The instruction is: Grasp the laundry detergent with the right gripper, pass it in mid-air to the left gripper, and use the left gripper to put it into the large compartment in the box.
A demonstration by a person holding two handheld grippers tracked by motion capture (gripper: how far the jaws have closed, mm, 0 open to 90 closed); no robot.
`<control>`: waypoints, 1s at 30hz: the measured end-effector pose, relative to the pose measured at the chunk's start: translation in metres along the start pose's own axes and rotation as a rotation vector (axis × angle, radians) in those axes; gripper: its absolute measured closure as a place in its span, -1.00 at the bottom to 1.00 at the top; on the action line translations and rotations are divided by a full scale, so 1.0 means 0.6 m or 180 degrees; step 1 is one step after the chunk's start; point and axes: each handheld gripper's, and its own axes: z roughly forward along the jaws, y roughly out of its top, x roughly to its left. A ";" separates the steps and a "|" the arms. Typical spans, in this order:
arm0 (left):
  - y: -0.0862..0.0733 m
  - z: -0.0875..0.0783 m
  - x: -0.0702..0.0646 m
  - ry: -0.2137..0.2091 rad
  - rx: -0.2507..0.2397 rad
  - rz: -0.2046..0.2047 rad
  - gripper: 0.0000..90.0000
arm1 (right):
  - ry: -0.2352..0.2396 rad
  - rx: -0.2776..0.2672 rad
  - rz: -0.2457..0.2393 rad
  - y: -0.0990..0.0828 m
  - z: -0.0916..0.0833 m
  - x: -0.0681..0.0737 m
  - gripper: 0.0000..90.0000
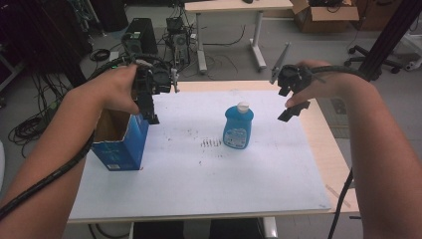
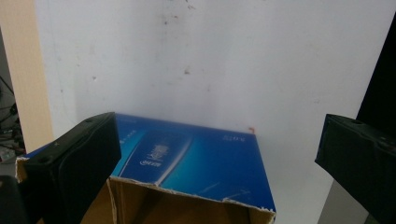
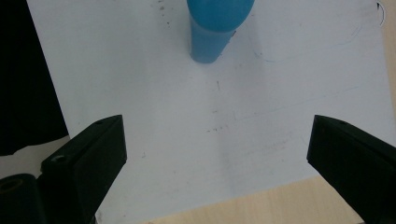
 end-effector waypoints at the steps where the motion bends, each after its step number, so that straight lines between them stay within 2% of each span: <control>1: -0.001 -0.001 -0.003 0.0000 0.0018 -0.0012 -1.00 | -0.0015 -0.0018 0.0015 -0.004 0.001 0.000 -0.89; 4: -0.003 0.000 -0.010 -0.0011 0.0081 -0.0027 -1.00 | -0.0034 -0.0144 0.0045 -0.014 0.007 0.002 -0.89; 5: -0.003 0.002 -0.012 -0.0033 0.0085 -0.0020 -1.00 | -0.0017 -0.0237 0.0087 -0.018 0.010 0.004 -0.89; 6: -0.003 0.002 -0.012 -0.0033 0.0085 -0.0020 -1.00 | -0.0017 -0.0237 0.0087 -0.018 0.010 0.004 -0.89; 7: -0.002 0.002 -0.014 -0.0044 0.0085 -0.0021 -1.00 | -0.0008 -0.0349 0.0096 -0.023 0.019 0.007 -0.89; 10: 0.001 0.008 -0.023 -0.0073 0.0119 0.0014 -1.00 | 0.0003 -0.0411 0.0126 -0.029 0.030 0.008 -0.89; 17: 0.021 0.011 -0.062 -0.0124 0.0116 0.0224 -1.00 | 0.0067 -0.0632 0.0234 -0.055 0.079 0.013 -0.89; 18: 0.021 0.011 -0.062 -0.0124 0.0116 0.0224 -1.00 | 0.0067 -0.0632 0.0234 -0.055 0.079 0.013 -0.89; 19: 0.023 0.012 -0.066 -0.0136 0.0104 0.0239 -1.00 | 0.0095 -0.0709 0.0268 -0.060 0.094 0.013 -0.89; 24: 0.030 0.010 -0.083 -0.0154 0.0046 0.0326 -1.00 | 0.0144 -0.0741 0.0337 -0.073 0.123 0.013 -0.90; 30: 0.031 0.008 -0.095 -0.0139 0.0012 0.0332 -1.00 | 0.0167 -0.0857 0.0361 -0.085 0.143 0.014 -0.90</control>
